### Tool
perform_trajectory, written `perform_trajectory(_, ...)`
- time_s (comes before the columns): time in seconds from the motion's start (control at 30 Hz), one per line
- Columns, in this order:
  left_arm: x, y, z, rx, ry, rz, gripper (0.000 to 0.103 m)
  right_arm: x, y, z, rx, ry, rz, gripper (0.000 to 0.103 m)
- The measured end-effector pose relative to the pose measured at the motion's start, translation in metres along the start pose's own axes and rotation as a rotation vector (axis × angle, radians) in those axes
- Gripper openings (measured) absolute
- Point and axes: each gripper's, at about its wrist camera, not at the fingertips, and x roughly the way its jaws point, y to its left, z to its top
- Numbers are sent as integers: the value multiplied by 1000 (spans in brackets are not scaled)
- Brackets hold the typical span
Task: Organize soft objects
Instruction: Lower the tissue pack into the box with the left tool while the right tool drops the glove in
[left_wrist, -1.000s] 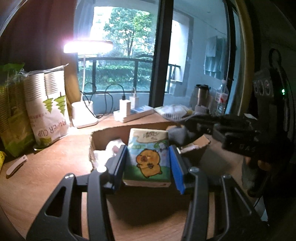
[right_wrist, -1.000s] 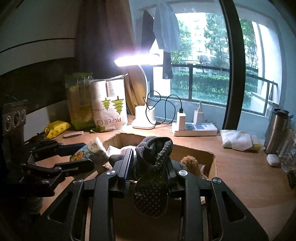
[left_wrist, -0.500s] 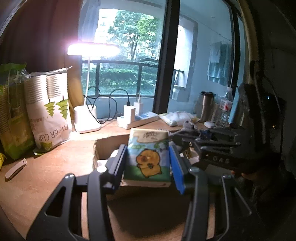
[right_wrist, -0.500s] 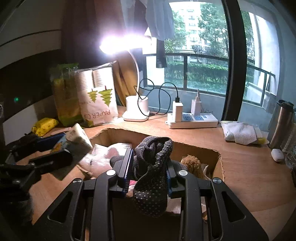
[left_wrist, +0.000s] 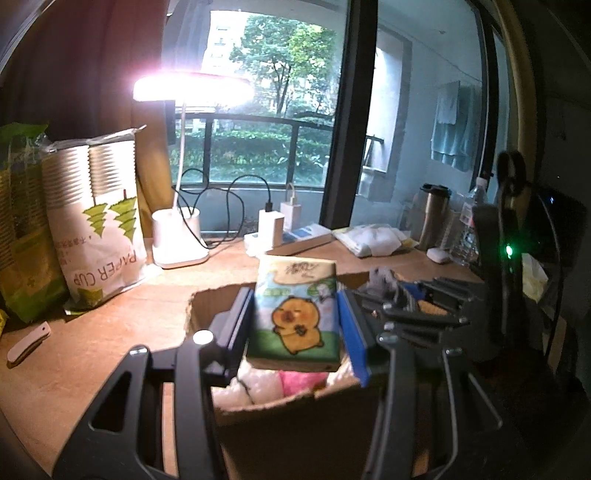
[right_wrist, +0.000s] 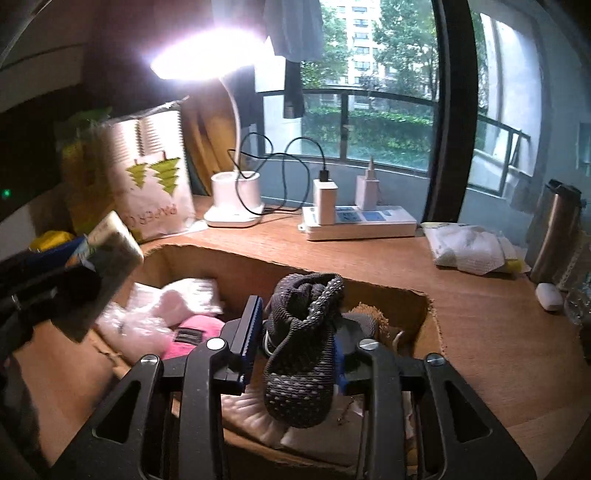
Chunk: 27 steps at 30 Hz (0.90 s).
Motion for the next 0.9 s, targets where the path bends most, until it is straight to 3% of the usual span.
perform_trajectory(0.1,11,-2,2,-9,19,9,48,1,-5,-1,14,-8,-10,60)
perform_trajectory(0.17,18,-1,2,-30,33,10,48,-1,-9,-2,24,-20,-16,64)
perform_trajectory(0.63,43,-12,-9,-43,97,38,51,-22,-24,-13,101,-87,-73,71)
perform_trajectory(0.7,40,-12,-11,-48,95,39,52,-27,-23,-14,106,-89,-85,76)
perform_trajectory(0.77,37,-12,-13,-52,94,43,68,-33,-22,-15,104,-106,-83,79)
perform_trajectory(0.9,24,-16,-16,-53,73,26,73,-49,-17,-19,89,-145,-68,79)
